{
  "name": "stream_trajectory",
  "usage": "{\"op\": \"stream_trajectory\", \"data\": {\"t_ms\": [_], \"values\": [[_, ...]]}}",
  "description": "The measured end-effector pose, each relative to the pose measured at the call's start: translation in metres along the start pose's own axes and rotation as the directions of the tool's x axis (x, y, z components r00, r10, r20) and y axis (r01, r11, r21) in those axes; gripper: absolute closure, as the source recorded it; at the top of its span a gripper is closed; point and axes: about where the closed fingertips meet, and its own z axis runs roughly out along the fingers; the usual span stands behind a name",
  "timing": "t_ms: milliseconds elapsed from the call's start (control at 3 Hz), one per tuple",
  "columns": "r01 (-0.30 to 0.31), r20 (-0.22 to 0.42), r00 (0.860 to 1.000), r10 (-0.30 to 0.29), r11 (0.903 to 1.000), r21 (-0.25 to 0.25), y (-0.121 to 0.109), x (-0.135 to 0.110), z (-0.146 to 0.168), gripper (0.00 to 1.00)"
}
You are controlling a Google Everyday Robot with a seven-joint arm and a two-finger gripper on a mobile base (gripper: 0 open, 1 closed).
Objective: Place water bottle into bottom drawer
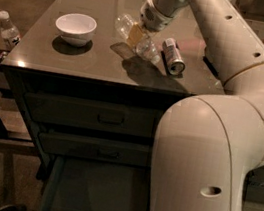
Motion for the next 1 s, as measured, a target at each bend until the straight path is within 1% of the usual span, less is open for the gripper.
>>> {"op": "stream_trajectory", "data": {"t_ms": [333,667,1000], "values": [[-0.026,0.013,1.0,0.026,0.9996,-0.003,0.014,0.01,-0.013,1.0],[-0.062,0.008,0.998,0.062,0.9979,-0.017,0.039,0.034,-0.02,1.0],[-0.077,-0.021,0.997,0.075,0.9948,-0.067,0.073,0.074,-0.01,1.0]]}}
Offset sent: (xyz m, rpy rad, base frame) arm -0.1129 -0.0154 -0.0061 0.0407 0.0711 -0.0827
